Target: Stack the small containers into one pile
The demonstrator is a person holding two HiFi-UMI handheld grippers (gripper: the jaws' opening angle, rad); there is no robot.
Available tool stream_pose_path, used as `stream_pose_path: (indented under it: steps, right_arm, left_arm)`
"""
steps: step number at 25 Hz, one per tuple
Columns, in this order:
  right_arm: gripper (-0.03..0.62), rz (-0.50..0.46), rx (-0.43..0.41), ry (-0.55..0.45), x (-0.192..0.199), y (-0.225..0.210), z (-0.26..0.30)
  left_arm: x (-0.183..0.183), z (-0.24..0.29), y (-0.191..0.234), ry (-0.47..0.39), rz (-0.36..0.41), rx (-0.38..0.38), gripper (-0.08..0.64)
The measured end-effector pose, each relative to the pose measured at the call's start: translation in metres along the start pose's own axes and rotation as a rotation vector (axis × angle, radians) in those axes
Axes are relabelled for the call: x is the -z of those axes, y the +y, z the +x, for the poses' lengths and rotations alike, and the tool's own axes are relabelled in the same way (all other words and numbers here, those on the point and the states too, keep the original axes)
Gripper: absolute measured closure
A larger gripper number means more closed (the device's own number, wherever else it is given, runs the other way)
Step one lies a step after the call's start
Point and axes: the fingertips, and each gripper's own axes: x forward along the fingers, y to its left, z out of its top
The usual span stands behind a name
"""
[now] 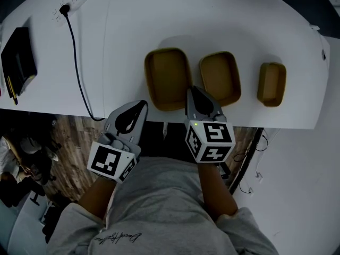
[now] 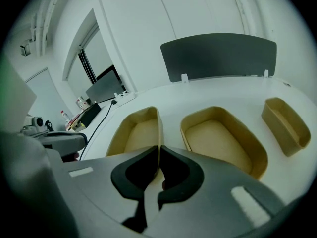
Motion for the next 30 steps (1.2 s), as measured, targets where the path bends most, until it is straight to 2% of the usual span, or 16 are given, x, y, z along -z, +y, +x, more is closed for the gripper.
stream_pose_path:
  steps: [8, 22, 30]
  right_arm:
    - [0.563, -0.012, -0.014, -0.039, -0.013, -0.010, -0.031]
    - [0.563, -0.020, -0.037, -0.054, -0.026, -0.067, -0.078]
    - [0.563, -0.038, -0.011, -0.037, -0.027, -0.107, -0.085]
  left_arm:
    - [-0.011, -0.001, -0.021, -0.021, 0.017, 0.022, 0.558]
    - [-0.022, 0.015, -0.073, -0.036, 0.046, 0.073, 0.558]
    - [-0.023, 0.027, -0.091, -0.036, 0.056, 0.067, 0.558]
